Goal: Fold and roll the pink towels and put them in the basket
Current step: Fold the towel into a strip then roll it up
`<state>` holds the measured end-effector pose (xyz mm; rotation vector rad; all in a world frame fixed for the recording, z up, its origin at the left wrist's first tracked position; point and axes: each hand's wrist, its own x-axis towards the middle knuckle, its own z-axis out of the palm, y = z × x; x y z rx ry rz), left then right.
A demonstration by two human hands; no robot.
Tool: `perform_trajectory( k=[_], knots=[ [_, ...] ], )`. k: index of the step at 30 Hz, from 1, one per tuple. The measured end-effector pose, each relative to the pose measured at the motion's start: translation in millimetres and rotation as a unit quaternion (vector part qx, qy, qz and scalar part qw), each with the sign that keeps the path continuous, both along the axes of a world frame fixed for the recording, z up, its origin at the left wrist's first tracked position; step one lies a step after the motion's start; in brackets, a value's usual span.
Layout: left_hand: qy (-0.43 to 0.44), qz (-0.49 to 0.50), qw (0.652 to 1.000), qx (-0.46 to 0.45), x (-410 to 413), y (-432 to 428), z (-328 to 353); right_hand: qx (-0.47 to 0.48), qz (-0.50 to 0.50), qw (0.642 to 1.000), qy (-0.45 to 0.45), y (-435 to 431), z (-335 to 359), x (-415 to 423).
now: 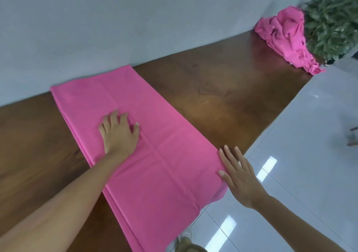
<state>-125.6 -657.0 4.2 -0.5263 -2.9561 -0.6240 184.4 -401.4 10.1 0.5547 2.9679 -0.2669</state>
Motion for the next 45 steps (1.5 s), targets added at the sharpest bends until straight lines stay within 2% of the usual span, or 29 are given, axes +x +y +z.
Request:
perform_trajectory(
  k=[4, 8, 14, 18, 21, 26, 29, 34, 39, 42, 45],
  knots=[
    [0.040, -0.113, 0.992, 0.026, 9, -1, -3, -0.016, -0.009, 1.000, -0.003, -2, -2, 3],
    [0.034, -0.197, 0.978, 0.063, 13, 14, -2, -0.027, -0.011, 1.000, -0.001, -1, -4, 3],
    [0.001, -0.340, 0.940, 0.018, -1, 74, 17, -0.071, -0.027, 0.997, 0.003, 1, -4, 0],
    [-0.028, -0.381, 0.924, -0.012, -12, 112, 32, -0.103, -0.046, 0.994, -0.004, 2, -1, -4],
    [-0.065, -0.385, 0.917, -0.078, -15, 133, 46, -0.147, -0.056, 0.987, 0.017, 1, 2, -5],
    [-0.072, -0.379, 0.910, -0.155, -22, 147, 53, -0.218, -0.072, 0.971, 0.071, 7, 11, -6],
    [-0.073, -0.366, 0.910, -0.179, -24, 146, 55, -0.212, -0.072, 0.969, 0.106, 14, 14, -9],
    [-0.093, -0.340, 0.917, -0.187, -22, 142, 61, -0.215, -0.125, 0.965, 0.081, 26, 15, -13],
    [-0.106, -0.289, 0.928, -0.212, -19, 130, 70, -0.166, -0.080, 0.980, 0.079, 34, 16, -5],
    [-0.080, -0.267, 0.931, -0.237, -16, 122, 74, -0.148, -0.040, 0.980, 0.129, 33, 13, 5],
    [-0.080, -0.251, 0.935, -0.237, -17, 116, 78, -0.200, -0.021, 0.964, 0.173, 29, 18, 15]
  ],
)
